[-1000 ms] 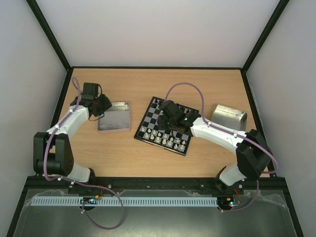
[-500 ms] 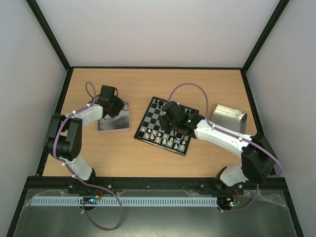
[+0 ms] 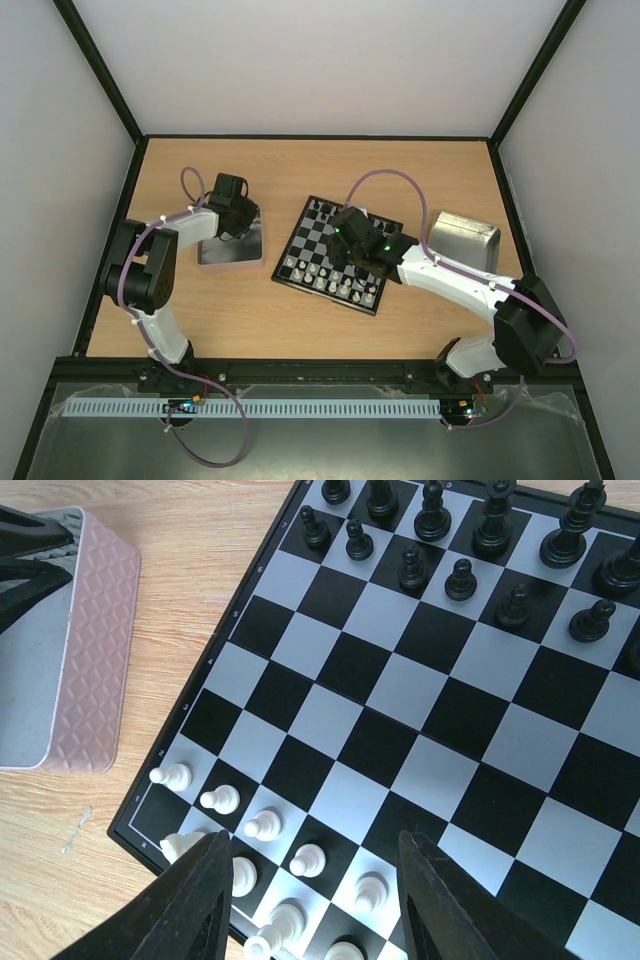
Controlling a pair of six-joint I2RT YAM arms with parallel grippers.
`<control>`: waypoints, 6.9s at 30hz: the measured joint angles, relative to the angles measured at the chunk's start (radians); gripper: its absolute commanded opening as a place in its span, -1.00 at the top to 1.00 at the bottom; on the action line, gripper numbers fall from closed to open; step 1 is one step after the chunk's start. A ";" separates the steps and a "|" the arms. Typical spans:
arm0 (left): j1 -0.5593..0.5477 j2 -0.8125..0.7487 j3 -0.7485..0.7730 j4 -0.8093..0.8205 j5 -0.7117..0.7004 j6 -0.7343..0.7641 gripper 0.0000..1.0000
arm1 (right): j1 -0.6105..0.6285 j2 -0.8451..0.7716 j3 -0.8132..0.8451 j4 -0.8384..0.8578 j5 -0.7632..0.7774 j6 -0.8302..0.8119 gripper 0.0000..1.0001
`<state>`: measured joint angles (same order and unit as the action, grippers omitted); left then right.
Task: Set up the chess pieces on the board
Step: Pick up the chess piece from the storage box, then place the chess piece on the chessboard.
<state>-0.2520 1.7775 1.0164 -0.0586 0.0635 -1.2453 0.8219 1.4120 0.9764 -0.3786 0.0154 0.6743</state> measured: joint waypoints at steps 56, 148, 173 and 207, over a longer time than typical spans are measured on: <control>-0.047 -0.024 -0.049 -0.063 -0.203 0.108 0.96 | 0.000 -0.021 -0.026 0.029 -0.001 0.002 0.11; -0.149 -0.549 -0.206 -0.008 0.732 0.320 0.00 | -0.005 -0.024 -0.239 0.761 -0.515 -0.243 0.95; -0.154 -0.616 -0.266 0.161 0.879 0.209 0.95 | -0.005 -0.127 -0.312 0.906 -0.563 -0.352 0.52; -0.703 -0.287 -0.154 -0.338 -0.491 0.526 0.95 | -0.004 -0.476 -0.383 0.498 0.365 0.038 -0.44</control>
<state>-0.9554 1.4902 0.8619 -0.3969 -0.4271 -0.7197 0.8177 0.9356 0.5934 0.1196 0.3809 0.7124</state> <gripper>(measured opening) 0.094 0.720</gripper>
